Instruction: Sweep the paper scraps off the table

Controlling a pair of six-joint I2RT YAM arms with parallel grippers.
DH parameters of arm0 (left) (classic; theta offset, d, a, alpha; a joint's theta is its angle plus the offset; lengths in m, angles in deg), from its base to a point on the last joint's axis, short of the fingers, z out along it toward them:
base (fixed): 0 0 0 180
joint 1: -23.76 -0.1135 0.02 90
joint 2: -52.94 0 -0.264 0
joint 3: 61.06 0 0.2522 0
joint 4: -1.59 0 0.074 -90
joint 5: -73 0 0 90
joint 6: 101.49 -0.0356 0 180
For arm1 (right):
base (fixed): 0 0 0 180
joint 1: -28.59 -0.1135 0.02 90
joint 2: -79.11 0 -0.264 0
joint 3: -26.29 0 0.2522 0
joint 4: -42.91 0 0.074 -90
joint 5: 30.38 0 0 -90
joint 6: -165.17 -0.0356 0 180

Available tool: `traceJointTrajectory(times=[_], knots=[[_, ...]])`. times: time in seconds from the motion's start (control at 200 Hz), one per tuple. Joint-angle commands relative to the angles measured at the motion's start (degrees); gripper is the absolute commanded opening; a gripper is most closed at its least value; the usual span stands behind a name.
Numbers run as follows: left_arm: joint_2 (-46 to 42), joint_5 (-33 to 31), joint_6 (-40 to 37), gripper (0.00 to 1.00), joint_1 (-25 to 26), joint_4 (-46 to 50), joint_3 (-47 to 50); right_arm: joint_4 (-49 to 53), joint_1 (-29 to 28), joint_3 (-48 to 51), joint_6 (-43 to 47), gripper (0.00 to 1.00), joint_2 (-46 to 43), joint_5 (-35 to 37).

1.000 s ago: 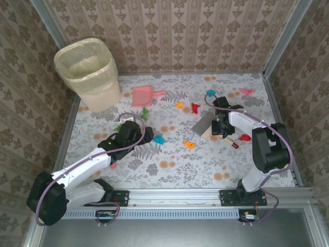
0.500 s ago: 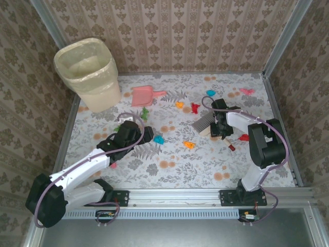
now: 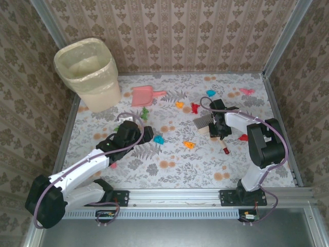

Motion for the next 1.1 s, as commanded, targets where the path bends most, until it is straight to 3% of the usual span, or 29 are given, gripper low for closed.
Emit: traceJointTrajectory(times=[0.0,0.23,0.37,0.46,0.635,0.885,1.095], knots=[[-1.45,0.38,-1.52,1.00,0.23,-1.12,0.18,0.14,-0.28,-0.12,-1.90,0.34,2.30,-0.97],[-2.42,3.33,-2.41,1.00,0.22,-4.45,1.29,0.39,-0.48,0.32,-2.99,0.19,1.40,0.11],[-3.06,8.90,-3.63,1.00,0.35,-10.54,2.89,-0.44,-0.48,1.18,-3.76,0.11,-0.51,-0.50],[-2.85,13.31,-3.68,0.99,0.36,-15.14,3.93,-0.82,-0.50,1.52,-4.48,0.00,-2.63,-0.88],[-0.22,19.24,-3.22,0.94,1.43,-17.14,1.55,1.57,-0.44,0.82,-7.60,0.00,-8.21,-4.69],[4.94,13.94,2.72,0.91,7.03,-11.09,-6.89,2.14,-0.66,1.16,-14.38,0.00,-18.52,-13.49],[16.85,12.28,11.28,0.88,9.30,-11.11,-20.48,0.69,-0.57,-1.43,-22.17,0.00,-23.77,-22.35]])
